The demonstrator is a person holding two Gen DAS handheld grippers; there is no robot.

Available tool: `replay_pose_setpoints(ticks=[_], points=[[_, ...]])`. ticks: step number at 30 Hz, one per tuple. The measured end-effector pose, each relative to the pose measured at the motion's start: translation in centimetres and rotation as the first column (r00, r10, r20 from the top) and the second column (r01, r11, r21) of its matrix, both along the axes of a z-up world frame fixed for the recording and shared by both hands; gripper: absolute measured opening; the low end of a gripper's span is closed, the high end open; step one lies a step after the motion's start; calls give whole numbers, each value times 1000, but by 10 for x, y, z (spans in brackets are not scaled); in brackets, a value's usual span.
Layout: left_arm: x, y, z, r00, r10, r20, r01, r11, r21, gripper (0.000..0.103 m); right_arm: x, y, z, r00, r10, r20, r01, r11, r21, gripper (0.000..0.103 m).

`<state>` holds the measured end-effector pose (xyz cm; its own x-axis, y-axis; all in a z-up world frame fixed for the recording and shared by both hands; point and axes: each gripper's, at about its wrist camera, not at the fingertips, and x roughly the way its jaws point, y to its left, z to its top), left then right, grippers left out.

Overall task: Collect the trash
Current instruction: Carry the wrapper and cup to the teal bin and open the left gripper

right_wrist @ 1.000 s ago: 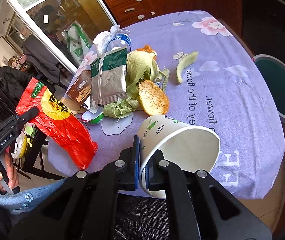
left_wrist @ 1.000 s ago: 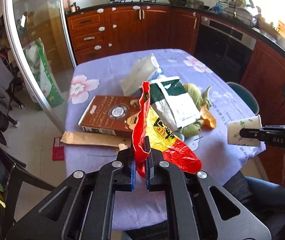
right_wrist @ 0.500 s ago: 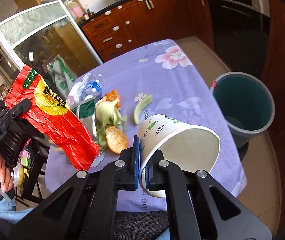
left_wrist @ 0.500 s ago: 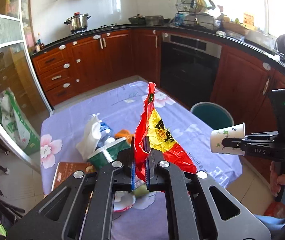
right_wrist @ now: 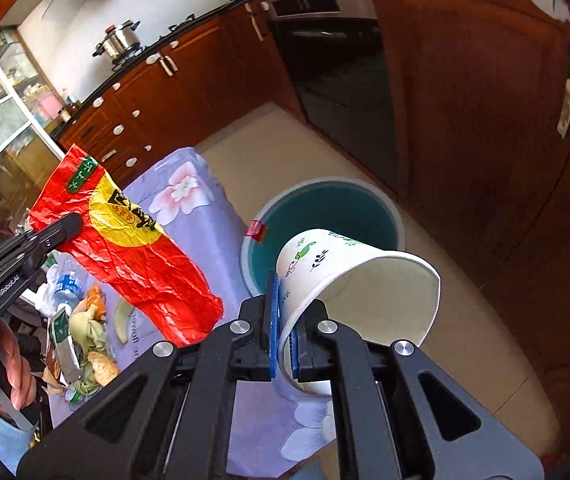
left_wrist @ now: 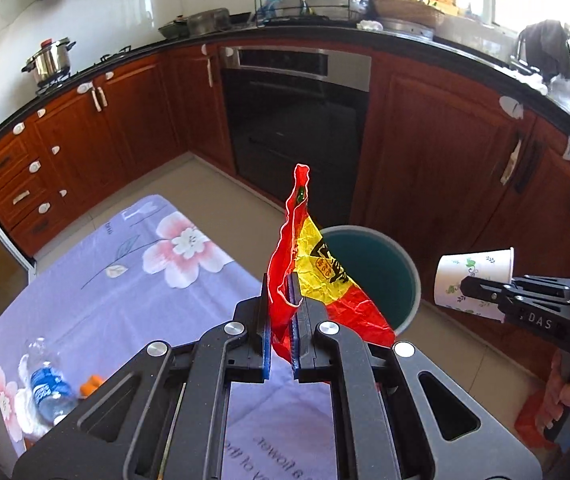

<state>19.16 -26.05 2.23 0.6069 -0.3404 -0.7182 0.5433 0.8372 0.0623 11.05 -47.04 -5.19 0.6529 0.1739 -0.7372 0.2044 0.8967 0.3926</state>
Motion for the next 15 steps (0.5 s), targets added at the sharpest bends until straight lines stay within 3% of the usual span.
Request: replay_pose_setpoints(ticks=[4,13,15], points=[[36,-41,-35,998,-6,-59,7,1000,21,7,22,-16,-22,998,-12,-58,12,1000,2,5],[83,-83,-99,985,-11,-175,25,996,80,9,65,-28,-48,993,14,-120,-13,1000,15,5],[86,-86,-109,980,-15,-200,36,994,103,18,74,-27,-52,991,25,-134,-23,1000,20,5]])
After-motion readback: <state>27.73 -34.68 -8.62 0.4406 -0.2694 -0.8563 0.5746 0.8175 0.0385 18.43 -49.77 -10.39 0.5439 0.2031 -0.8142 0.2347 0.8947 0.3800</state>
